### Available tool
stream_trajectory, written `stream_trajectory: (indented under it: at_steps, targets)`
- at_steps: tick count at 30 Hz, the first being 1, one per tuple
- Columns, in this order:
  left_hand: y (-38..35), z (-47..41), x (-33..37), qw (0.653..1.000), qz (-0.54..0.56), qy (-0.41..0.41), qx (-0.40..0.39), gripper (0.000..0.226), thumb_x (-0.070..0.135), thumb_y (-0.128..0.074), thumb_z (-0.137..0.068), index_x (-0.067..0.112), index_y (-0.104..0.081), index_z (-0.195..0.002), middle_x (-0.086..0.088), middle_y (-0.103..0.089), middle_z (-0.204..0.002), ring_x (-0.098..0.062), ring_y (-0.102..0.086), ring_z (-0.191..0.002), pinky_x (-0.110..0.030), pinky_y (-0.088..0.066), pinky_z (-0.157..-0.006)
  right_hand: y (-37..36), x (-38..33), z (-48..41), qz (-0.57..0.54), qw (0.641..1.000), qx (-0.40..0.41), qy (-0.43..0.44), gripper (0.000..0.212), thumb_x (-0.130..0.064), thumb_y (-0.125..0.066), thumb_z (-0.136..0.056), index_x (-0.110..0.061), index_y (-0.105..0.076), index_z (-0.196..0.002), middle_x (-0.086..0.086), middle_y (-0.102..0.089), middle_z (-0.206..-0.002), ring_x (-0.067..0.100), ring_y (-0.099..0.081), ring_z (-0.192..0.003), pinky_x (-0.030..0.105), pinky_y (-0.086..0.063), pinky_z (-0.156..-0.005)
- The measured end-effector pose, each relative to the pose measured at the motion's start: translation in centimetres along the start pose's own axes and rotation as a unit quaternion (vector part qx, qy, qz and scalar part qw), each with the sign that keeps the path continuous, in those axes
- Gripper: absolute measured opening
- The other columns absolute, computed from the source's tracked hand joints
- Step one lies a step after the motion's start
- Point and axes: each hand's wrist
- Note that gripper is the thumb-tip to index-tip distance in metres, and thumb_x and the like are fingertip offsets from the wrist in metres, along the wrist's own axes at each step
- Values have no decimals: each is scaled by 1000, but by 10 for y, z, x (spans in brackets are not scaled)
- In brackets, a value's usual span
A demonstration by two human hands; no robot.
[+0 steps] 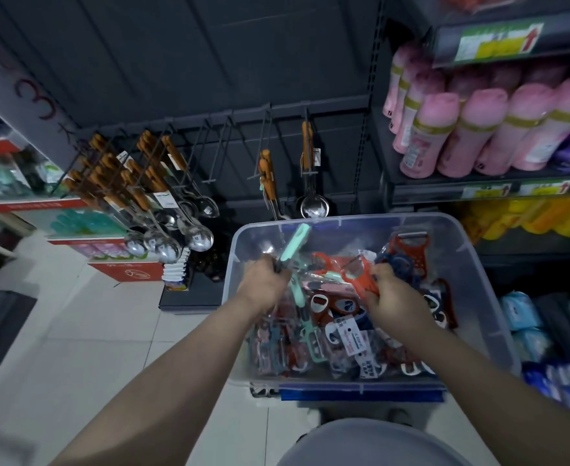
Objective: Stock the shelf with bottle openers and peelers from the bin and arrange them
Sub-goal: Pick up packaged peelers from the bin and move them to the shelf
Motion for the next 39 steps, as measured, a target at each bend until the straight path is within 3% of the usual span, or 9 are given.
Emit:
stream_trajectory:
  at_steps: [9, 13, 16, 20, 23, 25, 31, 36, 39]
  targets:
    - [2, 1, -5, 994, 104, 39, -15, 22, 28, -63, -90, 6, -61, -94, -3, -56, -70, -13, -49, -53, -25, -38, -45, -12, -15, 5, -11, 999, 4, -32, 26, -29, -51, -94, -19, -40, -115, 3, -60, -73, 24, -58, -62, 33, -44, -52]
    - [-9, 1, 30, 984, 157, 38, -78, 18, 28, -63, -92, 11, -60, -100, -1, -63, -79, -13, -56, -66, -21, -46, -55, 8, -6, 17, -70, 991, 87, -69, 26, -39, -53, -94, -21, -42, -108, 1, -60, -74, 26, -59, -66, 35, -46, -53]
    - [-28, 8, 74, 976, 175, -20, -126, 30, 25, -67, -88, 8, -62, -112, -9, -68, -98, -22, -62, -80, -29, -50, -70, 38, 8, 35, -88, 974, 174, -111, 26, -36, -54, -93, -18, -44, -110, 7, -62, -86, 32, -61, -80, 40, -48, -62]
    - [-57, 39, 142, 962, 136, -142, -187, 15, 26, -63, -88, 15, -59, -97, -10, -67, -96, -30, -65, -87, -39, -53, -77, 80, 44, 77, -76, 953, 232, -181, 30, -32, -54, -93, -15, -44, -115, 9, -61, -92, 36, -61, -90, 39, -42, -65]
    - [-95, 81, 196, 941, 95, -225, -235, 7, 20, -58, -91, 14, -56, -89, -7, -58, -85, -23, -57, -79, -29, -41, -66, 106, 84, 131, -46, 924, 264, -272, 26, -29, -54, -89, -18, -44, -110, 19, -64, -105, 39, -61, -98, 43, -47, -76]
    - [-130, 118, 228, 924, 85, -258, -270, 12, 18, -59, -90, 9, -58, -98, -10, -60, -92, -23, -58, -86, -28, -42, -70, 125, 112, 179, -51, 900, 280, -331, 26, -28, -52, -89, -18, -43, -111, 20, -64, -108, 38, -61, -99, 42, -48, -79]
    - [-241, 271, 307, 851, 29, -365, -376, 27, 18, -61, -79, 8, -61, -104, -6, -61, -86, -24, -59, -83, -28, -43, -66, 176, 187, 352, -55, 810, 375, -447, 30, -33, -50, -91, -16, -42, -114, 20, -64, -111, 37, -61, -101, 38, -43, -74]
    - [-317, 411, 356, 798, 17, -439, -413, 25, 12, -60, -84, 18, -55, -108, -3, -63, -94, -23, -61, -89, -33, -48, -78, 192, 241, 493, -59, 740, 449, -497, 27, -41, -49, -92, -18, -41, -103, 17, -64, -111, 37, -61, -99, 38, -39, -69]
    - [-351, 478, 376, 771, 9, -459, -441, 27, 9, -59, -83, 20, -53, -108, -4, -65, -101, -23, -61, -92, -31, -50, -84, 196, 265, 557, -55, 700, 473, -533, 41, -52, -48, -92, -18, -44, -115, 17, -65, -113, 37, -62, -102, 39, -43, -72]
Point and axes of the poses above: each hand's wrist, its own z-axis away from the middle knuckle, its own y-axis out of the back of the hand, x = y × z
